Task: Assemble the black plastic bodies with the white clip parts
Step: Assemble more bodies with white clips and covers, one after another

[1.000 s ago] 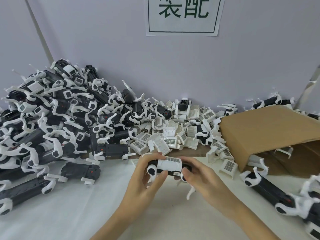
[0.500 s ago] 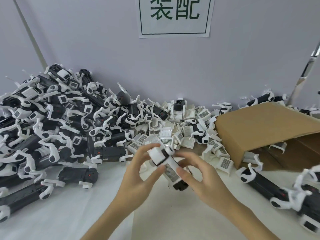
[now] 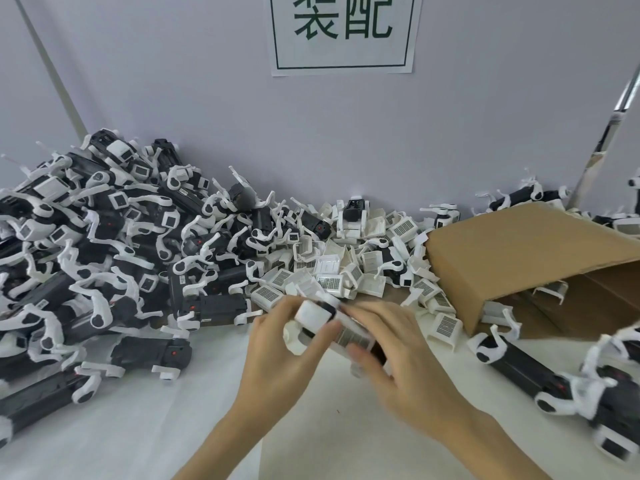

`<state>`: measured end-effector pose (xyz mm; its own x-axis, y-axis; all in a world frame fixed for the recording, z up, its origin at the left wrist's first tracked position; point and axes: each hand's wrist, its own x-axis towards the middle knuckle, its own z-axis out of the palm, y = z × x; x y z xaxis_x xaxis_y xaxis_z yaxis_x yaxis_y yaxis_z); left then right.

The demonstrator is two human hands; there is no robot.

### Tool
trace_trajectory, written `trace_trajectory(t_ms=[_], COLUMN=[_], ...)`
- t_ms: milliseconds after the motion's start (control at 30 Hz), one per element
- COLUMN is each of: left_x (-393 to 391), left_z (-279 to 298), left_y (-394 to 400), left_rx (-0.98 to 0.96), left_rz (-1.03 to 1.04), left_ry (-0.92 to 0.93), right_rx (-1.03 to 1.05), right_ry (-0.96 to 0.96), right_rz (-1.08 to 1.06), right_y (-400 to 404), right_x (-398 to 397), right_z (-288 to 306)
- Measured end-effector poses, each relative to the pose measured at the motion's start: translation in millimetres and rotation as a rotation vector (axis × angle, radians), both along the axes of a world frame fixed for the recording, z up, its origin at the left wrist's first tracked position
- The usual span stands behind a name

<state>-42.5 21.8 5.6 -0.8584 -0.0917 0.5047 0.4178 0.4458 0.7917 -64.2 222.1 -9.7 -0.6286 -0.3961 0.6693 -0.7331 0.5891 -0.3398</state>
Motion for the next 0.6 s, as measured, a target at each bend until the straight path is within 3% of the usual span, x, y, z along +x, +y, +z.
trace_trajectory(t_ms=[100,267,367,467,533,600], left_x=[-5,-3,-3,-1,2,1], left_z=[-1,2,6,2,1,3], left_y=[2,-6,-7,1,6,6], left_rx=[0.212,-0.127,-0.081,-0.033,-0.049,-0.001], left_rz=[0.008,-0.008,-0.208,-0.123,-0.049,-0.066], left_ry=[-0.184,-0.13,-0.19,-0.041,0.035,0.004], right_rx=[-0.026,-0.184,-0.179,-0.184,-0.311,-0.578], right_ry=[-0.026,-0.249,-0.288,-0.355,-0.587,-0.91], right_rz=[-0.019,0.129,0.167,0.146,0.199,0.345], right_y=[-7,4,5,1,1,5], right_x=[4,-7,-11,-12,-12,-15], right_z=[-9,-9,-13,-23,-24,-19])
